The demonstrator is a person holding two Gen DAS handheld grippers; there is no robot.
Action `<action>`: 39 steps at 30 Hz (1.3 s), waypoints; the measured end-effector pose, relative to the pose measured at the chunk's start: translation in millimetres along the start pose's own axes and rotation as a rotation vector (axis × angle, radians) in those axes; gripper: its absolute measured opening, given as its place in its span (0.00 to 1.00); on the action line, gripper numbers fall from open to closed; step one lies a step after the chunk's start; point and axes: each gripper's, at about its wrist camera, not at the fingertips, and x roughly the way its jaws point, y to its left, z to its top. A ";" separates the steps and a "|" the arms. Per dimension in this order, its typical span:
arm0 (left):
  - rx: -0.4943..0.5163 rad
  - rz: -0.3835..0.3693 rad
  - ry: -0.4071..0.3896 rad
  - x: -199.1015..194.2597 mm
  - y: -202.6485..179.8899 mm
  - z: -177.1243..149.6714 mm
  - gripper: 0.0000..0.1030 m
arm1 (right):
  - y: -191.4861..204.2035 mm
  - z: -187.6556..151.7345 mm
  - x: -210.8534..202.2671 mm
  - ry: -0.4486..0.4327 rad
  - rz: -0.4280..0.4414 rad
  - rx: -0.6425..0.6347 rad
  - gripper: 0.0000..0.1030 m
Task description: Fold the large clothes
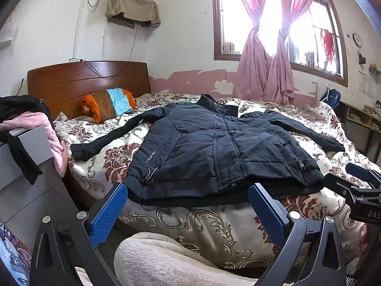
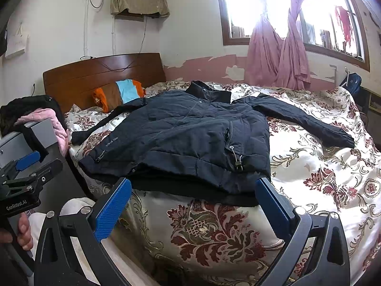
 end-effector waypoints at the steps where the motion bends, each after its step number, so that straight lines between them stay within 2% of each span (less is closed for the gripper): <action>1: 0.000 -0.001 0.003 0.4 -0.5 0.0 1.00 | -0.5 0.2 -0.5 -0.005 -0.011 -0.001 0.99; 6: -0.027 -0.024 0.048 10.1 2.5 4.7 1.00 | -12.2 4.1 -5.9 -0.051 -0.060 0.024 0.99; 10: -0.063 -0.038 0.082 24.0 3.5 18.3 1.00 | -41.2 8.9 -2.2 -0.070 -0.104 0.068 0.99; 14: -0.082 -0.046 0.146 48.6 -9.2 40.1 1.00 | -80.6 16.8 6.6 -0.083 -0.176 0.106 0.99; 17: -0.089 -0.052 0.258 83.8 -23.7 51.8 1.00 | -121.5 22.8 19.8 -0.065 -0.250 0.148 0.99; 20: -0.124 -0.113 0.337 115.6 -35.5 61.0 1.00 | -162.4 26.7 38.7 -0.045 -0.287 0.193 0.99; 22: -0.141 -0.153 0.363 134.6 -45.5 69.5 1.00 | -191.8 30.8 54.9 -0.028 -0.298 0.227 0.99; 25: -0.129 -0.179 0.371 164.3 -62.7 89.1 1.00 | -238.4 39.0 80.3 -0.033 -0.287 0.306 0.99; 29: -0.073 -0.182 0.293 210.3 -91.4 122.8 1.00 | -296.1 46.8 122.5 0.030 -0.297 0.422 0.99; 31: -0.051 -0.193 0.271 241.8 -109.8 137.6 1.00 | -328.4 48.5 146.0 0.046 -0.320 0.520 0.99; 34: -0.063 -0.245 0.302 291.5 -134.3 151.4 1.00 | -370.4 48.8 173.9 0.061 -0.347 0.663 0.99; 39: -0.116 -0.334 0.391 350.3 -167.0 158.6 1.00 | -407.5 47.4 212.3 0.037 -0.304 0.834 0.99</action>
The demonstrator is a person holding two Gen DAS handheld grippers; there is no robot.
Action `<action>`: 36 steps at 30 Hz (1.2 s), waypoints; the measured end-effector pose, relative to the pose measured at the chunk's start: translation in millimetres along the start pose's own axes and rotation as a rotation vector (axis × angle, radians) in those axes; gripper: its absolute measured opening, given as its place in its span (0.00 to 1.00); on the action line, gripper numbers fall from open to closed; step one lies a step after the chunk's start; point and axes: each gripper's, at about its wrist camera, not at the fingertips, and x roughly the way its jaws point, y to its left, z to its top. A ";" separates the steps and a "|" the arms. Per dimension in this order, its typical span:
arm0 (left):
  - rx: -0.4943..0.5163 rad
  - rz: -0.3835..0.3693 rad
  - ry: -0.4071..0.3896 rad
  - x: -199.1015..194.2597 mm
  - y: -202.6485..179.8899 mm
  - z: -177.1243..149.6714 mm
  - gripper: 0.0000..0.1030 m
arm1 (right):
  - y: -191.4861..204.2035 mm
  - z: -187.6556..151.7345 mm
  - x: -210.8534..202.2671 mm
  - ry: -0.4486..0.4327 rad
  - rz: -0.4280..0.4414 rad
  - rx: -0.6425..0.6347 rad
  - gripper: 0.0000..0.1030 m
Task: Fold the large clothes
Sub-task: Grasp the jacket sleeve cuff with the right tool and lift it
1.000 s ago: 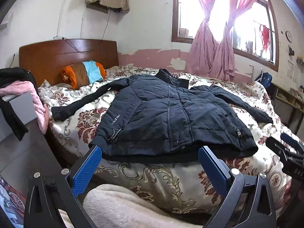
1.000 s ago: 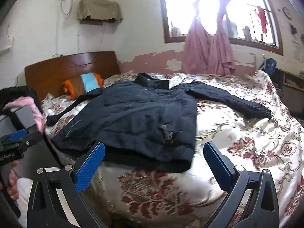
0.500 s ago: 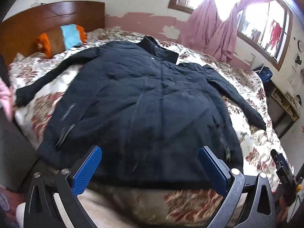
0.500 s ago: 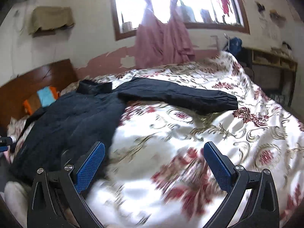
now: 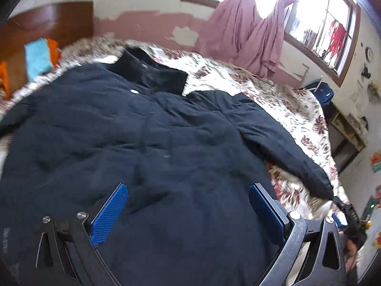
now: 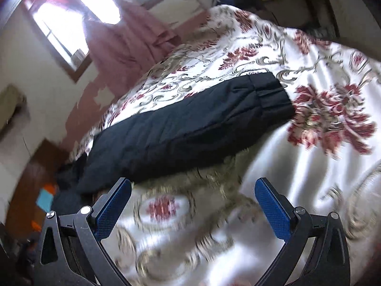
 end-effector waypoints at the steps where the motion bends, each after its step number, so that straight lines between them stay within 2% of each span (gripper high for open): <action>1: -0.004 -0.016 0.000 10.6 -3.8 6.5 1.00 | -0.3 3.0 7.0 0.004 0.004 0.015 0.99; 5: -0.001 -0.055 -0.022 52.3 -20.4 32.9 1.00 | -6.2 6.3 38.7 0.042 0.036 0.131 0.99; 8: 0.005 -0.055 0.012 91.0 -33.1 42.3 1.00 | -9.5 -1.7 57.7 0.087 0.047 0.173 0.99; 12: 0.018 -0.078 0.093 131.7 -42.5 30.3 1.00 | -21.4 -3.2 75.9 0.081 0.084 0.275 0.99; 14: 0.055 -0.056 0.139 148.4 -48.3 18.2 1.00 | -26.4 -2.4 83.8 0.064 0.098 0.329 0.98; 17: 0.091 -0.035 0.140 153.7 -51.3 11.8 1.00 | -27.4 -2.6 93.6 0.035 0.076 0.366 0.89; 19: 0.090 -0.039 0.141 154.3 -50.2 10.2 1.00 | -26.2 -0.4 100.1 0.029 0.060 0.382 0.75; 21: 0.080 -0.050 0.145 157.1 -46.6 9.5 1.00 | -25.1 4.7 103.5 0.029 0.025 0.400 0.45; 22: 0.077 -0.056 0.147 157.4 -45.3 9.3 1.00 | -23.3 8.8 107.0 0.028 0.008 0.406 0.38; 23: 0.072 -0.064 0.149 156.9 -44.2 9.5 1.00 | -20.9 14.5 109.5 0.029 -0.003 0.403 0.25; 24: 0.069 -0.073 0.150 156.8 -42.2 10.4 1.00 | -19.6 20.1 105.6 0.026 -0.013 0.394 0.15; 26: 0.057 -0.104 0.154 153.2 -37.6 12.2 1.00 | -6.3 34.7 95.8 -0.007 -0.030 0.348 0.10; 28: 0.032 -0.137 0.193 142.8 -29.2 16.1 1.00 | 10.1 47.3 79.2 -0.045 -0.035 0.268 0.09; 31: -0.032 -0.178 0.203 112.9 -5.3 23.4 1.00 | 67.8 70.8 48.4 -0.146 -0.042 0.075 0.08; 33: -0.035 -0.164 0.173 87.5 15.2 29.0 1.00 | 115.1 82.9 30.1 -0.212 -0.002 -0.043 0.08; 35: -0.013 -0.115 0.123 59.7 39.3 34.3 1.00 | 151.8 83.9 16.1 -0.252 0.052 -0.125 0.08; 36: -0.005 -0.091 0.095 48.6 51.3 35.7 1.00 | 182.2 79.9 8.8 -0.269 0.098 -0.178 0.08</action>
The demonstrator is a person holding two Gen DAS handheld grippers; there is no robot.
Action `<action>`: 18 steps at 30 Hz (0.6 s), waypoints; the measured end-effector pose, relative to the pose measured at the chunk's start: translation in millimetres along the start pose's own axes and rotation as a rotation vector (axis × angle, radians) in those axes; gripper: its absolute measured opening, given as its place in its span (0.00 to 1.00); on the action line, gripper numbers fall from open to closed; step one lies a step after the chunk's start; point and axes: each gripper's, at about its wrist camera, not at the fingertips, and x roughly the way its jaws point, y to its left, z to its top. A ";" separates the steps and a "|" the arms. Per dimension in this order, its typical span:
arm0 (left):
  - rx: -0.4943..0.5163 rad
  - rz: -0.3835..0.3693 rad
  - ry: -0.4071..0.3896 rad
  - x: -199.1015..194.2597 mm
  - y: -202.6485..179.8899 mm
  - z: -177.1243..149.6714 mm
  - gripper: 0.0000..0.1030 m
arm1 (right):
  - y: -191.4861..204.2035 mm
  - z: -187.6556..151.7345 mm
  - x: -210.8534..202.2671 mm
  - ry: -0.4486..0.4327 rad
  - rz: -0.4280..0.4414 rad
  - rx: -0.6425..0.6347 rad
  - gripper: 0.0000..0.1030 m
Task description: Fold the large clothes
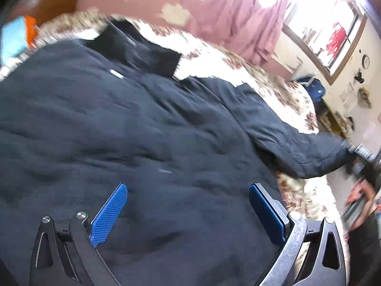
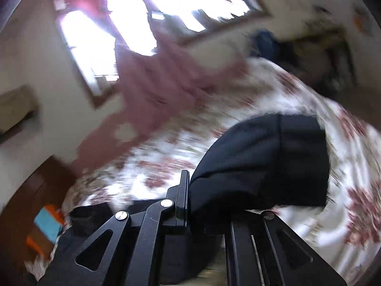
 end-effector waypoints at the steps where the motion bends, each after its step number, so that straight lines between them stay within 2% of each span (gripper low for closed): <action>1: 0.009 0.032 -0.037 -15.4 13.4 -1.3 1.00 | 15.4 1.2 -3.2 -0.005 0.031 -0.025 0.08; 4: -0.003 0.121 -0.118 -46.9 51.0 -7.5 1.00 | 85.2 -9.0 -5.9 -0.002 0.144 -0.149 0.08; 5: -0.023 0.156 -0.153 -60.0 67.7 -11.2 1.00 | 119.5 -18.7 -3.9 0.010 0.190 -0.216 0.08; 8: -0.077 0.182 -0.199 -83.0 101.9 -13.8 1.00 | 183.6 -47.7 -0.1 0.043 0.274 -0.360 0.08; 10: -0.120 0.175 -0.248 -100.2 129.0 -17.1 1.00 | 237.1 -82.7 4.6 0.080 0.316 -0.504 0.08; 12: -0.161 0.157 -0.327 -114.7 155.1 -22.2 1.00 | 273.4 -115.7 7.3 0.113 0.354 -0.613 0.08; 14: -0.207 0.126 -0.378 -126.1 182.0 -27.0 1.00 | 300.7 -144.4 8.1 0.146 0.379 -0.692 0.08; 18: -0.320 0.021 -0.417 -138.8 224.2 -35.9 1.00 | 346.3 -215.1 3.6 0.251 0.440 -0.829 0.08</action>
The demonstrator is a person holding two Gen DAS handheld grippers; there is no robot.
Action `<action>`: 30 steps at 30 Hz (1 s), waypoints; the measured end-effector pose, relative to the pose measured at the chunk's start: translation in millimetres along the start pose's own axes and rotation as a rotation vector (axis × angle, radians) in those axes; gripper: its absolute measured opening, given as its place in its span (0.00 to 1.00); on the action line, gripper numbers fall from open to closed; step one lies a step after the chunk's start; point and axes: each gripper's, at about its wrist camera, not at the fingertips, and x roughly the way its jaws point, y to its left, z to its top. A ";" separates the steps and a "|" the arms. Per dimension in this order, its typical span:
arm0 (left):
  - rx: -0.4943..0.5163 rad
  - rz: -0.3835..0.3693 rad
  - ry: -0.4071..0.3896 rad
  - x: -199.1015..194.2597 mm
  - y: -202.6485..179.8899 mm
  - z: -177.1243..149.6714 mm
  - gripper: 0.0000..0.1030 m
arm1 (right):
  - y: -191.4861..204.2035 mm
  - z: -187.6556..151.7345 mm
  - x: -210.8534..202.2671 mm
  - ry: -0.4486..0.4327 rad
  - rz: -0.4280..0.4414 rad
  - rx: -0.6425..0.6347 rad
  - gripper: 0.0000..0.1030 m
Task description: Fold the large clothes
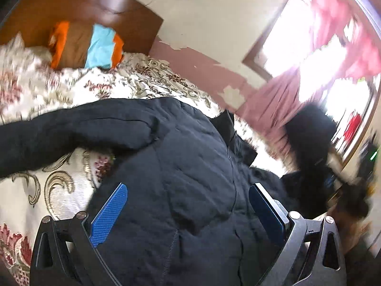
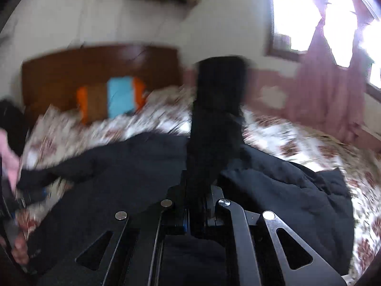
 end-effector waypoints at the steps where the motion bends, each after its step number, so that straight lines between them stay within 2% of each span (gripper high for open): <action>1: -0.022 -0.013 0.000 -0.8 8.0 2.2 1.00 | 17.0 -8.0 9.9 0.034 0.020 -0.038 0.08; 2: -0.041 -0.026 -0.002 -1.0 15.8 3.6 1.00 | 32.5 -17.6 19.5 0.076 0.045 -0.078 0.09; 4: -0.079 -0.047 0.003 2.1 26.2 5.4 1.00 | 55.0 -32.8 33.3 0.159 0.102 -0.136 0.18; 6: -0.135 -0.087 0.031 8.9 39.4 7.5 1.00 | 77.3 -47.0 48.3 0.236 0.144 -0.186 0.42; 9: -0.211 -0.142 0.073 24.9 53.3 5.3 1.00 | 87.0 -71.1 48.0 0.295 0.189 -0.242 0.57; 12: -0.290 -0.226 0.117 44.2 59.0 2.6 1.00 | 83.4 -89.2 22.3 0.316 0.205 -0.267 0.63; 14: -0.320 -0.236 0.143 55.9 57.0 -1.3 1.00 | 70.6 -99.9 -0.5 0.326 0.210 -0.255 0.63; 17: -0.306 -0.186 0.171 68.6 46.2 -5.9 1.00 | 44.1 -105.1 -29.9 0.336 0.181 -0.227 0.63; 20: -0.270 -0.104 0.161 78.0 30.3 -9.7 0.98 | 10.6 -112.9 -58.2 0.332 0.101 -0.188 0.63; 22: -0.247 -0.059 0.079 73.9 17.5 -11.0 0.82 | -15.6 -118.3 -79.5 0.299 0.012 -0.160 0.63; 23: -0.232 -0.077 0.066 74.4 12.0 -9.8 0.53 | -28.1 -118.8 -86.8 0.282 -0.020 -0.138 0.63; 24: -0.199 -0.095 0.069 77.8 2.0 -9.6 0.33 | -36.2 -118.0 -88.1 0.274 -0.036 -0.118 0.63; 25: -0.153 -0.067 0.068 79.6 -7.4 -9.9 0.29 | -52.7 -118.0 -96.3 0.258 -0.045 -0.061 0.64; 27: -0.027 -0.010 0.015 76.5 -25.7 -9.6 0.06 | -73.3 -113.9 -98.1 0.243 -0.026 0.044 0.64; 30: 0.068 0.010 -0.069 65.6 -39.9 -4.3 0.05 | -90.4 -111.1 -94.0 0.233 -0.022 0.136 0.63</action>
